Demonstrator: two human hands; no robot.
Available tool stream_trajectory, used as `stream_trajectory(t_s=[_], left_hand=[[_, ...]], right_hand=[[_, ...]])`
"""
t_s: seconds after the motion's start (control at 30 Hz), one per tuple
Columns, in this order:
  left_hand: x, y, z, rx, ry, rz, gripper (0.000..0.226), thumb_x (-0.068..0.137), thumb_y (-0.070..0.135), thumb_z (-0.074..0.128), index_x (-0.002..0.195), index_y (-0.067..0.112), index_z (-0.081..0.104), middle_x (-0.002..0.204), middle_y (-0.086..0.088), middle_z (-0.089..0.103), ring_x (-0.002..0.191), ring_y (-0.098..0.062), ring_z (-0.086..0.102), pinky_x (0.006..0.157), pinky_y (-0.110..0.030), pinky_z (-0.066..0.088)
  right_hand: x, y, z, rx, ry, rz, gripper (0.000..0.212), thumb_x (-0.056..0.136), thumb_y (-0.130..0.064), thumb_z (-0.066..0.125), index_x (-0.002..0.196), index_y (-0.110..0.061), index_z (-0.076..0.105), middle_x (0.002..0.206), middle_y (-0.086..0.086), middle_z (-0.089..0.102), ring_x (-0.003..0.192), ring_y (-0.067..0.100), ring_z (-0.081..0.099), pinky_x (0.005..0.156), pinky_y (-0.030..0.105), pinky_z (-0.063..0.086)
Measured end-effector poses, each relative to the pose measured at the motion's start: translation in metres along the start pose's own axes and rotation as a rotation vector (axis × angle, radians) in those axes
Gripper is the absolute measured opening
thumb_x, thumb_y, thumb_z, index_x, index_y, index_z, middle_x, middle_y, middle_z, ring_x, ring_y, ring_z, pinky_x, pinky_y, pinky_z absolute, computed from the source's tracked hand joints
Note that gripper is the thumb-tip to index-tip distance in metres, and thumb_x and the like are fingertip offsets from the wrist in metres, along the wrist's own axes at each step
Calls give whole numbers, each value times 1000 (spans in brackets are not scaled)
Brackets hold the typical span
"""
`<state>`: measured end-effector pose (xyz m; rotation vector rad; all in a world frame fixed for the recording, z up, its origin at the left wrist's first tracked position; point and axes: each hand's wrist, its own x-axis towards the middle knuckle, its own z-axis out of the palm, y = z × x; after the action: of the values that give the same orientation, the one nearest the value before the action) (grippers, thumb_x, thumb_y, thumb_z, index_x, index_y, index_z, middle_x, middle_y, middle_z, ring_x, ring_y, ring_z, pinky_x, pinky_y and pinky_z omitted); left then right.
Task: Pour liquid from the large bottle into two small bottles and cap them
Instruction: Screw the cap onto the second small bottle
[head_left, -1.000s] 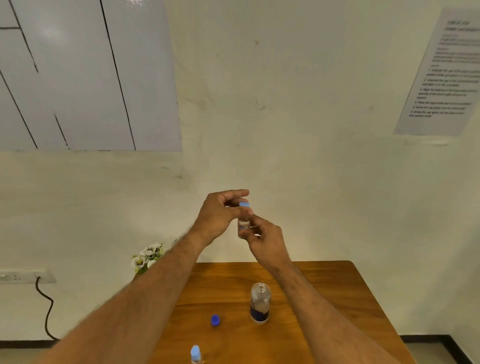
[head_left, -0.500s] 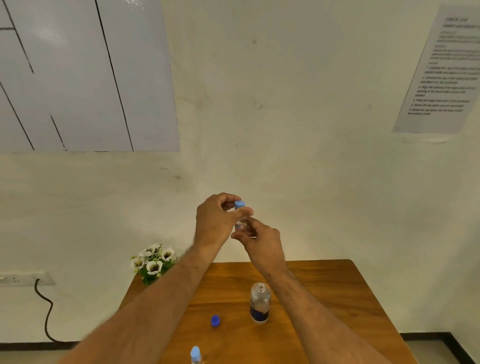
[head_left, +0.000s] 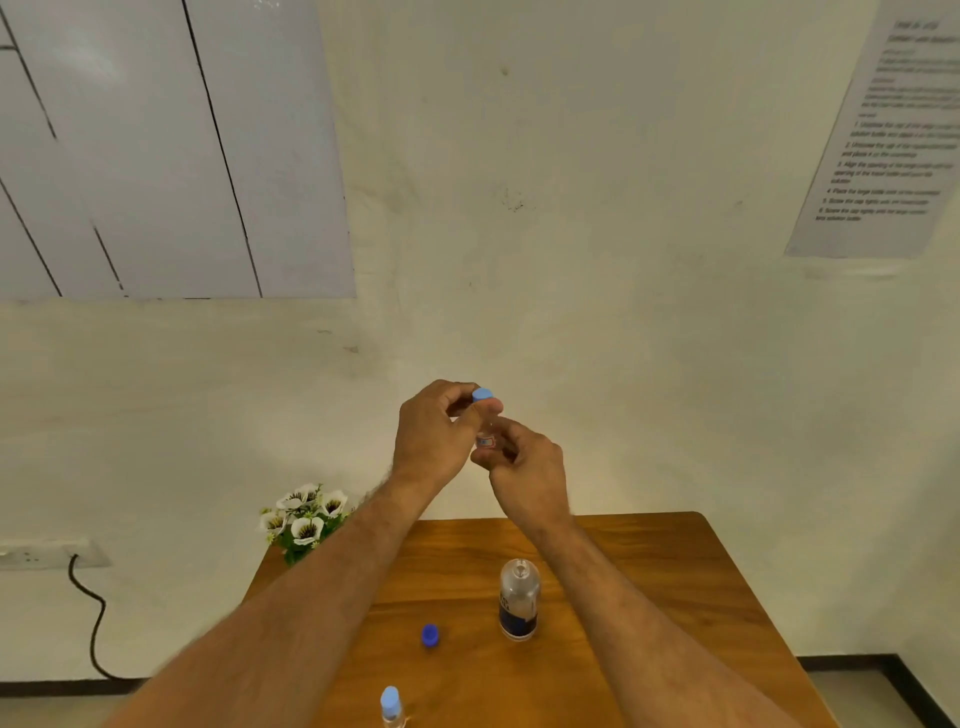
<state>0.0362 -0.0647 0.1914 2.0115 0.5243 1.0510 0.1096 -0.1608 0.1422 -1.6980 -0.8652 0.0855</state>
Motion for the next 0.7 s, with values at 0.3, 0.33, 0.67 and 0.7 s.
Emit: stream_trajectory(t_s=[0.3, 0.33, 0.67, 0.7], left_hand=[[-23, -14, 8, -264, -235, -246, 16, 77, 27, 82, 91, 34, 77, 93, 14, 76, 91, 0, 69, 81, -14, 52], [-30, -20, 13, -283, -258, -278, 16, 80, 27, 80, 94, 33, 77, 94, 14, 77, 93, -1, 70, 84, -18, 52], [-100, -77, 36, 1, -364, -368, 23, 98, 20, 58, 115, 28, 72, 105, 20, 71, 94, 15, 61, 77, 0, 43], [-107, -83, 36, 20, -375, -385, 21, 96, 21, 60, 112, 28, 73, 102, 19, 72, 90, 14, 62, 75, -2, 44]], right_hand=[[-19, 34, -5, 44, -44, 96, 32, 89, -11, 69, 110, -35, 63, 96, -16, 72, 93, 0, 67, 80, 20, 53], [-24, 41, -4, 33, -34, 127, 30, 89, -11, 69, 111, -32, 64, 96, -17, 71, 92, -1, 67, 80, 21, 54], [-91, 128, -3, -217, -55, 423, 13, 89, -12, 70, 97, -22, 64, 93, -6, 66, 87, 13, 64, 77, 31, 57], [-99, 137, -3, -245, -62, 432, 15, 88, -10, 70, 90, -23, 62, 89, -5, 65, 83, 13, 63, 74, 31, 57]])
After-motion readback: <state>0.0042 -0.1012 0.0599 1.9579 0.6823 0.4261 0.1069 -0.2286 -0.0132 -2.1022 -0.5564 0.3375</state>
